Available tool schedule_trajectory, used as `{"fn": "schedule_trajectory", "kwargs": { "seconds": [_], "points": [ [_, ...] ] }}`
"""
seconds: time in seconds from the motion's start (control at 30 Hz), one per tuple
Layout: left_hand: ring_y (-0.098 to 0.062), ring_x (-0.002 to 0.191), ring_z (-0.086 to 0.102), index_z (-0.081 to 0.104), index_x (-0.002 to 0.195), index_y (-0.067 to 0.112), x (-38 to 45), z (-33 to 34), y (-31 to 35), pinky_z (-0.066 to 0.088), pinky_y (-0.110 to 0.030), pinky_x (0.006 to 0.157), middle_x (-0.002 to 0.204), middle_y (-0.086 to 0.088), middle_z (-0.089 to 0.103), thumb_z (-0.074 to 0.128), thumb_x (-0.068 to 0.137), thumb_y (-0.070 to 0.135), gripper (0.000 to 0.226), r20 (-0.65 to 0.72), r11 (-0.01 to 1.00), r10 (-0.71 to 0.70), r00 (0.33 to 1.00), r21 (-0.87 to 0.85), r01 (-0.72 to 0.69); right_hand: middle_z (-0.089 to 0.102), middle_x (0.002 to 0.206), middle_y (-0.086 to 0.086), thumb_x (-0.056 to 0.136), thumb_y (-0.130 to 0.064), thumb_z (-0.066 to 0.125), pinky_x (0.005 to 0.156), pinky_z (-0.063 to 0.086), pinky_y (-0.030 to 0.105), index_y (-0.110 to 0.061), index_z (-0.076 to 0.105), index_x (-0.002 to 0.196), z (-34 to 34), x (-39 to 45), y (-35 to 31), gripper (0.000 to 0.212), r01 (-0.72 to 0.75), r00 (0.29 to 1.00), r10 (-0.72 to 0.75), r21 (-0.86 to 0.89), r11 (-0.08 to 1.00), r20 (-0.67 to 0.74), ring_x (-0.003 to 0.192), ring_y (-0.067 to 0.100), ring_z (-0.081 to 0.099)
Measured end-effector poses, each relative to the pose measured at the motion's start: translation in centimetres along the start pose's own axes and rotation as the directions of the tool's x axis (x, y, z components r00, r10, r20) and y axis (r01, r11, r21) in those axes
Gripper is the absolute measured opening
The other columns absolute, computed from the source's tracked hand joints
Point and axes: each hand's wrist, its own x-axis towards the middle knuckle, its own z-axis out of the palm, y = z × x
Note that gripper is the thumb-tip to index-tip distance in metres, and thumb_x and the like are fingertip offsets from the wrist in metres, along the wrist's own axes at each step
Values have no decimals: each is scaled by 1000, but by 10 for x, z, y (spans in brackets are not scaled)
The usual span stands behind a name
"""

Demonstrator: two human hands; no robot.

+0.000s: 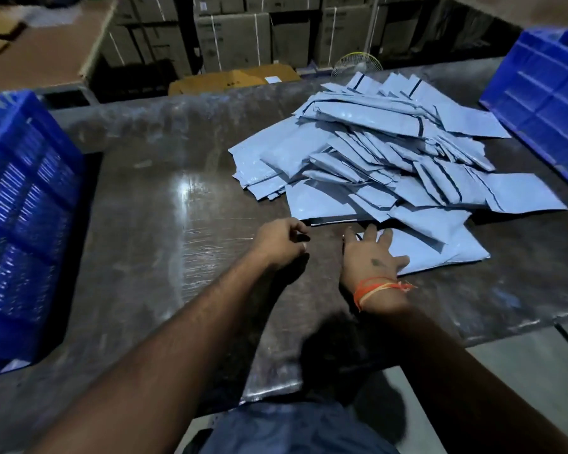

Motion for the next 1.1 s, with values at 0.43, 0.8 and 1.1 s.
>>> {"fn": "schedule_trajectory", "kwargs": {
  "seconds": [0.43,0.8,1.1],
  "points": [
    [-13,103,66,65,121,19,-31,-38,-42,51,-29,99,112,2,69,65,87,-5,42,-103,969,-38,994,-246,11,43,140,17,86,-3,52,97,49,47,-26,21,155,-24,-42,-63,79,341,937,-326,125,932,-122,126,38,45],
    [-16,123,53,52,143,27,-87,-136,-107,42,-38,111,140,-2,55,61,94,51,55,-413,816,-304,858,-578,11,56,143,-6,84,-2,53,114,34,21,-20,53,143,-111,-68,-127,62,593,805,-352,673,441,-478,131,5,50],
    [-27,109,70,37,151,29,-104,-135,-143,60,-48,86,146,-9,48,75,90,25,72,-195,540,-388,901,-840,51,68,123,6,87,14,37,71,61,46,-14,65,127,-39,-33,-144,57,-31,977,-211,995,-95,10,101,28,69]
  ]
}}
